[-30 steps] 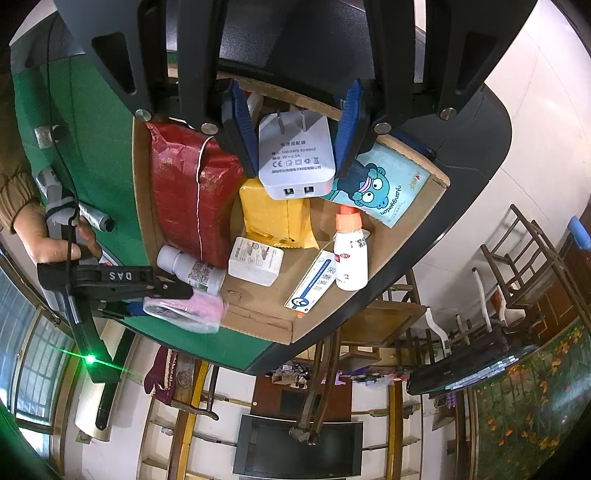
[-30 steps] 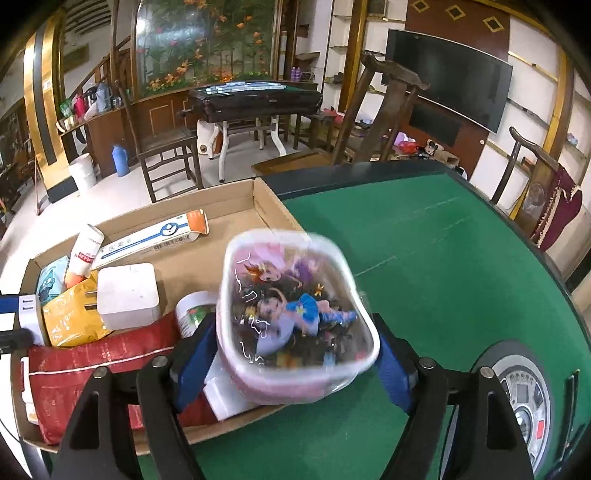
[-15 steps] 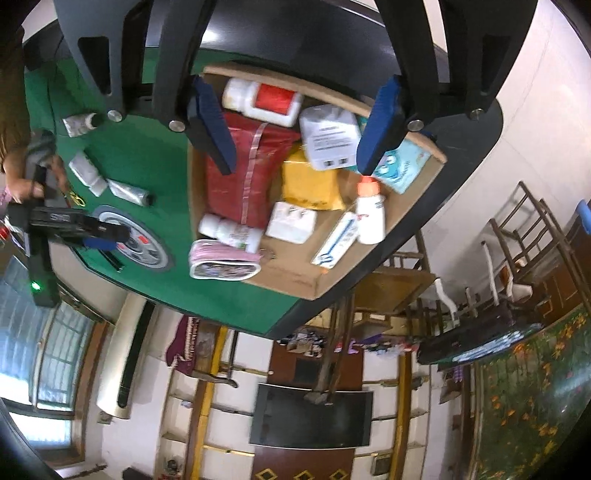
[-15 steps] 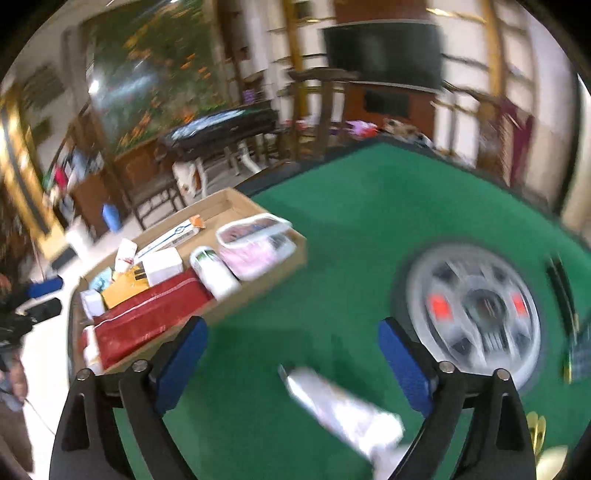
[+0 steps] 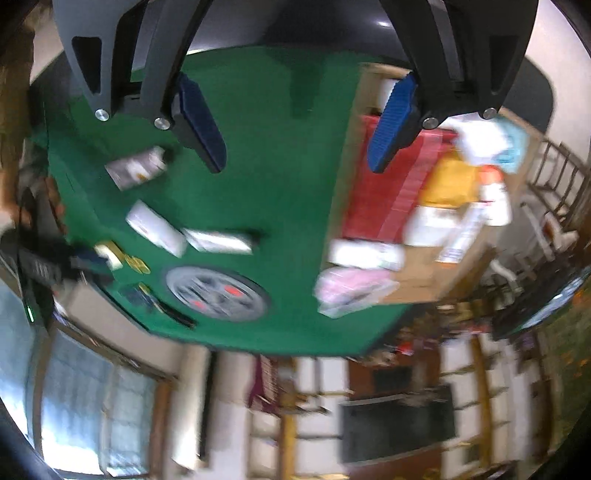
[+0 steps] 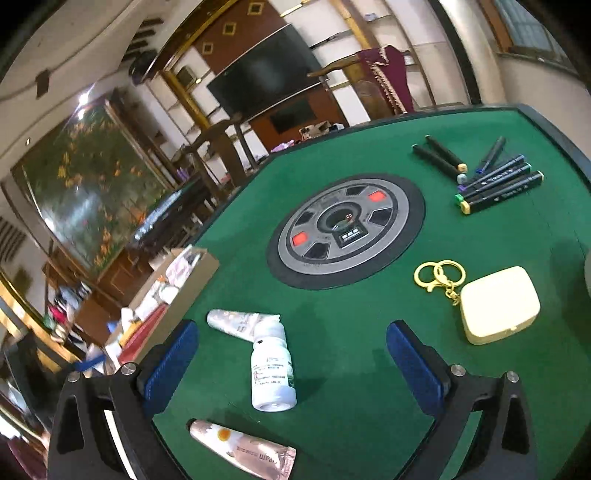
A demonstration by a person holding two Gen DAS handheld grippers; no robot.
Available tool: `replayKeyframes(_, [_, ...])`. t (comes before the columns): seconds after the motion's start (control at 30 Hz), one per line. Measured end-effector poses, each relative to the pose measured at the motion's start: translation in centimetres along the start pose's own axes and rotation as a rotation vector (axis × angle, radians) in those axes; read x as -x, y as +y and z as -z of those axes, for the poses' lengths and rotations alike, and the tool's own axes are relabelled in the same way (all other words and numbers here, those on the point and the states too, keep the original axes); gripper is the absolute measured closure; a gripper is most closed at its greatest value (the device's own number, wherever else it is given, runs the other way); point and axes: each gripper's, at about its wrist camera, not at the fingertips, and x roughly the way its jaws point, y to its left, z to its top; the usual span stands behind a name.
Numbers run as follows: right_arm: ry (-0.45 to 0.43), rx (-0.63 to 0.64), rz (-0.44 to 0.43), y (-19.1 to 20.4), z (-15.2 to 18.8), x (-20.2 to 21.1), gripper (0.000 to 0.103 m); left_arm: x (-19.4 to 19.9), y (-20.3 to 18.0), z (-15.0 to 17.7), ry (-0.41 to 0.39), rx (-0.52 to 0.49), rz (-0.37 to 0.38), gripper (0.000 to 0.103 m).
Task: Organize objects
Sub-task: 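Move the left gripper to the pink-flower tube while the right moves to the white medicine bottle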
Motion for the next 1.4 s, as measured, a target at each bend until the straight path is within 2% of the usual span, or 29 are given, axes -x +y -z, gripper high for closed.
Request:
replayKeyframes(0.2, [0.001,0.034,0.015,0.5,0.4,0.1,0.000,-3.8,-6.5,0.3,0.094,-0.156,0.110,0.025])
replayKeyframes(0.37, [0.011,0.032,0.032,0.5,0.9,-0.7,0.000,-5.0,-10.4,-0.6,0.085,-0.316,0.111,0.025])
replayKeyframes(0.57, [0.008,0.032,0.046,0.4,0.9,-0.8,0.000,-6.2,-12.8,-1.0,0.108,-0.438,0.236,0.025])
replayKeyframes(0.73, [0.004,0.020,0.053,0.4,1.0,-0.7,0.000,-8.0,-13.2,-1.0,0.169,-0.435,0.306,0.025])
replayKeyframes(0.93, [0.006,0.002,0.056,0.1,1.0,-0.8,0.000,-9.2,-14.0,-1.0,0.207,-0.454,0.342,0.025])
replayKeyframes(1.1, [0.001,-0.003,0.057,0.1,1.0,-0.7,0.000,-10.0,-15.0,-0.5,0.217,-0.495,0.320,0.025])
replayKeyframes(1.27, [0.006,0.002,0.053,0.3,1.1,-0.7,0.000,-9.9,-14.3,-0.4,0.211,-0.470,0.308,0.025])
replayKeyframes(1.3, [0.007,0.004,0.054,0.3,1.1,-0.8,0.000,-9.9,-14.0,-0.4,0.207,-0.454,0.298,0.030])
replayKeyframes(1.33, [0.009,0.006,0.054,0.4,1.2,-0.8,0.000,-9.9,-13.6,-0.6,0.202,-0.426,0.283,0.040])
replayKeyframes(1.4, [0.010,0.007,0.054,0.4,1.2,-0.8,0.000,-9.9,-12.7,-1.0,0.207,-0.363,0.245,0.053])
